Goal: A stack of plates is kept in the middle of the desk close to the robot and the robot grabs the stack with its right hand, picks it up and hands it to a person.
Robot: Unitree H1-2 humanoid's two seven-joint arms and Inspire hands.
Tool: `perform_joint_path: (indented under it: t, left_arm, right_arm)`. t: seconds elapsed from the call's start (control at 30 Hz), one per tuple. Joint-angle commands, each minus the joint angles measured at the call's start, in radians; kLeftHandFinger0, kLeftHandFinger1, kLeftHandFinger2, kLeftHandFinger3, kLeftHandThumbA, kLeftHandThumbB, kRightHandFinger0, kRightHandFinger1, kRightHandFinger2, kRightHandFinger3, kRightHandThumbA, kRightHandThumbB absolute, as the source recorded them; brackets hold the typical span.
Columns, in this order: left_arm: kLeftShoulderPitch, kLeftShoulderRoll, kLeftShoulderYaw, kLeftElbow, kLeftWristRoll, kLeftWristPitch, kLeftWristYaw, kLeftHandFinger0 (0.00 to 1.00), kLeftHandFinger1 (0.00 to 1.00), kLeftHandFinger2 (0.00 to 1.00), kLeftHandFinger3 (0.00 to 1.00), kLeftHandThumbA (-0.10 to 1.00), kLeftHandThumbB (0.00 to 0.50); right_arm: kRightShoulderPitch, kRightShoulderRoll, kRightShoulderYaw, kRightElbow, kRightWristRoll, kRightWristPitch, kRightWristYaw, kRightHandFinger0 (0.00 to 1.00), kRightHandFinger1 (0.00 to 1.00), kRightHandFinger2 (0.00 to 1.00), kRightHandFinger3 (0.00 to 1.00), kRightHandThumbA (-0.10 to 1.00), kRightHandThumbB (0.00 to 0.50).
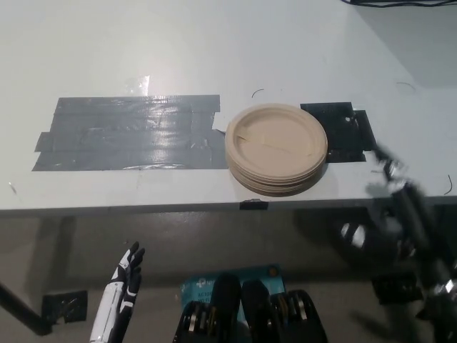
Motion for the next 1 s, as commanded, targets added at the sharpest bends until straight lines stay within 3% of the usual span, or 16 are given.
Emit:
perform_joint_path:
  t: [0.0,0.4,0.53,0.97]
  left_arm:
    - [-0.008,0.013,-0.004,-0.009,0.019,-0.076,0.035,1.0,1.0,1.0,1.0,1.0,0.396]
    - [0.002,0.018,-0.015,-0.008,0.032,-0.076,0.044,1.0,1.0,1.0,1.0,1.0,0.361]
    - [-0.011,0.01,-0.02,0.001,0.022,-0.076,0.04,1.0,1.0,1.0,1.0,1.0,0.376]
    - [-0.027,0.014,-0.024,0.004,0.015,-0.076,0.043,1.0,1.0,1.0,1.0,1.0,0.372]
  right_arm:
    - [-0.111,-0.054,0.017,0.011,-0.108,-0.014,0.04,1.0,1.0,1.0,1.0,1.0,0.442]
    - [-0.303,-0.133,0.125,0.262,-0.224,-0.04,0.054,1.0,1.0,1.0,1.0,1.0,0.478]
    - [-0.328,-0.146,0.155,0.297,-0.252,-0.041,0.061,1.0,1.0,1.0,1.0,1.0,0.5]
    - [-0.382,-0.15,0.209,0.362,-0.295,-0.071,0.058,1.0,1.0,1.0,1.0,0.99,0.492]
